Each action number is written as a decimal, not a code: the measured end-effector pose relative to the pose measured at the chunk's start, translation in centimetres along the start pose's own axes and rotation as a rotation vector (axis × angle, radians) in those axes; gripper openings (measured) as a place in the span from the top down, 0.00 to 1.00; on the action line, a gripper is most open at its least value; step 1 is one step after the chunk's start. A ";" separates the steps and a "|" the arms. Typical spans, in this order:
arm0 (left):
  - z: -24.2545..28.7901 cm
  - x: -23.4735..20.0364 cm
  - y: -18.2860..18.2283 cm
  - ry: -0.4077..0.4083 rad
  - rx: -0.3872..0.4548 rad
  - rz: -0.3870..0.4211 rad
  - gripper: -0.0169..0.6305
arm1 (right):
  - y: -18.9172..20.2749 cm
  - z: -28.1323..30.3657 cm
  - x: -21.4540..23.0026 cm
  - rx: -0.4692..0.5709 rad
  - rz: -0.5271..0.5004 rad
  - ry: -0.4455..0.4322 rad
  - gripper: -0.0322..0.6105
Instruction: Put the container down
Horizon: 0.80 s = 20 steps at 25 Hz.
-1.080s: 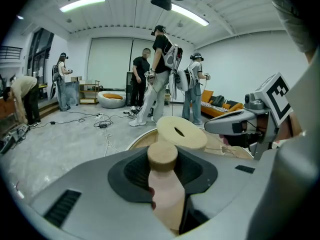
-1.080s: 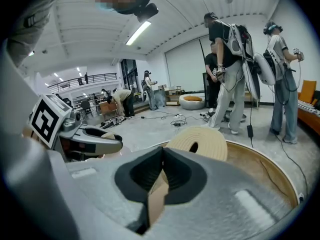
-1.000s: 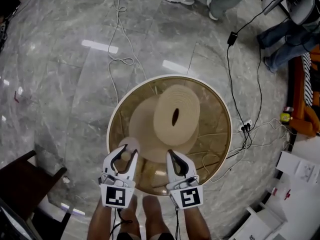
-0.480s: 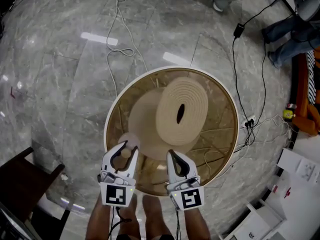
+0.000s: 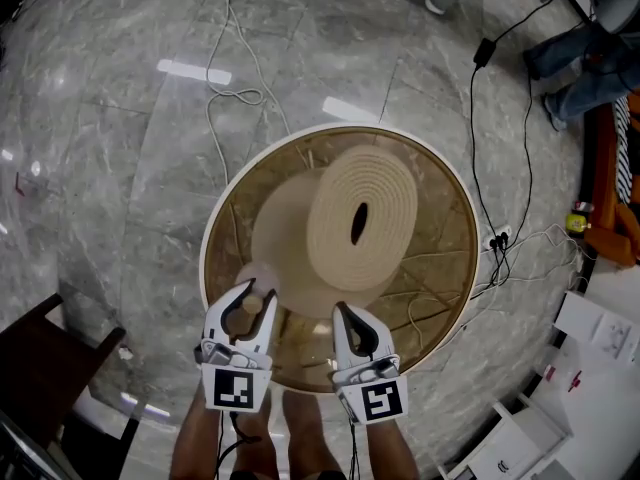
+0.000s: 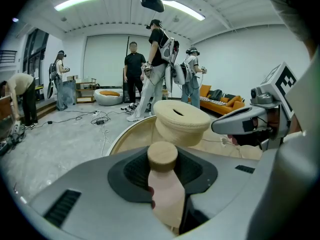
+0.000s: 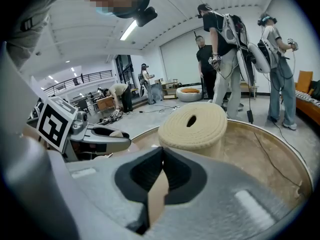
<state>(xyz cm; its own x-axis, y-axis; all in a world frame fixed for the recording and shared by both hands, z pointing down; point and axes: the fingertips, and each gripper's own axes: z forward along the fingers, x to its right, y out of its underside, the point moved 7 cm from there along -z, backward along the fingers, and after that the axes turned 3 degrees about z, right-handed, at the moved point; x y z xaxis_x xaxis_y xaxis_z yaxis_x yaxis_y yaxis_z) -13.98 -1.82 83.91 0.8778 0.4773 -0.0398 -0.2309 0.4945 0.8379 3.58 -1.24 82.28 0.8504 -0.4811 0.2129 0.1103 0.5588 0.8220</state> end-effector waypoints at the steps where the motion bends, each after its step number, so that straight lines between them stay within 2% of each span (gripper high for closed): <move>1: 0.1 0.1 0.0 0.000 0.007 0.010 0.77 | 0.1 0.0 0.1 0.001 0.002 0.000 0.95; 7: 0.4 0.5 0.1 -0.007 0.010 0.040 0.76 | 1.0 -0.2 0.5 -0.010 0.014 0.005 0.95; 14: 0.4 0.7 0.3 -0.034 0.014 0.036 0.75 | 1.7 -0.7 0.3 -0.018 0.025 0.002 0.95; 20: 0.2 0.6 0.2 -0.028 0.002 0.000 0.66 | 1.0 -1.4 0.2 -0.007 0.016 0.003 0.95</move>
<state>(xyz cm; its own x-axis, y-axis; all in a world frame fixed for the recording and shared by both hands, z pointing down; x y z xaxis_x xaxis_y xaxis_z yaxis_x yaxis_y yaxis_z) -13.34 -1.61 84.16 0.8891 0.4570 -0.0250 -0.2300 0.4934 0.8388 4.58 0.22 82.40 0.8534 -0.4703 0.2249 0.1003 0.5715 0.8145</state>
